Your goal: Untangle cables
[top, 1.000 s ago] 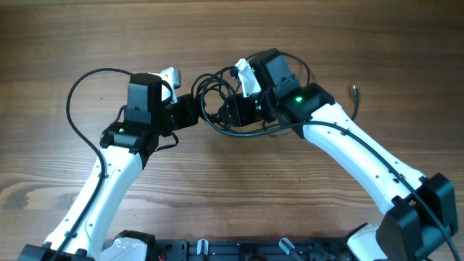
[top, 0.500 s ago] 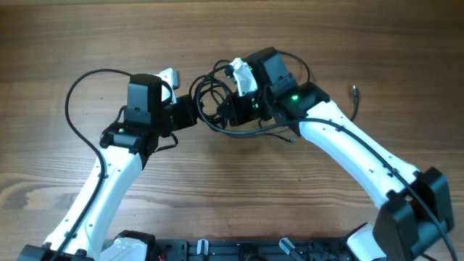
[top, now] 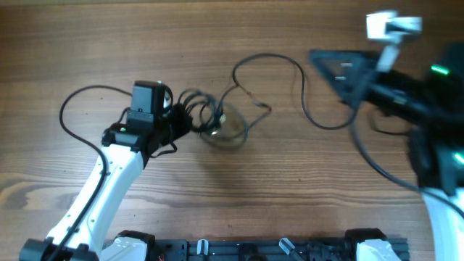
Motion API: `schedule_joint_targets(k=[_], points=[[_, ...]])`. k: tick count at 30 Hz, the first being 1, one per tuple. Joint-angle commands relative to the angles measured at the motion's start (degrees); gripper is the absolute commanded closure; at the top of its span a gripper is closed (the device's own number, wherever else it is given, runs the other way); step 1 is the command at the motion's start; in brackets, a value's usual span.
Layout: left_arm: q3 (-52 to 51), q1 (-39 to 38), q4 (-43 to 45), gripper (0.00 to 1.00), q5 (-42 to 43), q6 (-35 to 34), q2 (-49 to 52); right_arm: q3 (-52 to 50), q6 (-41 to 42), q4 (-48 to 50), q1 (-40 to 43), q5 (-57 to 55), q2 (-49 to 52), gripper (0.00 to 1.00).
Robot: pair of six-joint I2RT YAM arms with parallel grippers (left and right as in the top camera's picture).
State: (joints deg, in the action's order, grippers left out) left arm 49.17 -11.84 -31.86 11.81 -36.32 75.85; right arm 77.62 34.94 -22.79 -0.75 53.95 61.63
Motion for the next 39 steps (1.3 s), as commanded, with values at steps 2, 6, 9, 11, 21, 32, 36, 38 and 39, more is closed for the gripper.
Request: schedule_joint_targets(k=[2, 6, 9, 11, 21, 32, 36, 38, 39], points=[[0.6, 0.1, 0.7, 0.96, -3.6, 0.7, -1.0, -0.1, 5.4, -1.3, 7.2, 7.5, 2.6, 0.96], [0.6, 0.1, 1.4, 0.96, -2.9, 0.7, -1.0, -0.4, -3.5, -9.0, 3.8, 7.3, 9.0, 0.91], [0.6, 0.1, 4.7, 0.96, 3.9, 1.9, -1.1, -0.4, -8.5, -12.1, -2.9, 4.7, 16.0, 0.7], [0.6, 0.1, 7.7, 0.96, 10.6, 4.4, -1.1, -0.4, -9.6, -11.8, -7.6, 1.4, 20.1, 0.57], [0.6, 0.1, 7.2, 0.96, 16.7, 4.6, -1.1, -0.4, -25.9, -11.6, -21.6, -9.8, 35.4, 0.44], [0.6, 0.1, 6.3, 0.96, 16.6, 4.6, -1.1, -0.4, -30.0, -16.2, -24.9, -12.6, 38.8, 0.57], [0.6, 0.1, 6.3, 0.96, 16.2, 4.6, -1.0, -0.4, -30.2, -16.2, -26.3, -11.4, 38.8, 0.67], [0.6, 0.1, 5.9, 0.96, 16.2, 4.6, -1.0, -0.4, -30.2, -15.2, -26.3, -10.4, 38.8, 0.74], [0.6, 0.1, 5.4, 0.96, 15.6, 4.6, -1.0, -0.2, -29.5, -14.5, -26.3, -9.9, 38.8, 0.8]])
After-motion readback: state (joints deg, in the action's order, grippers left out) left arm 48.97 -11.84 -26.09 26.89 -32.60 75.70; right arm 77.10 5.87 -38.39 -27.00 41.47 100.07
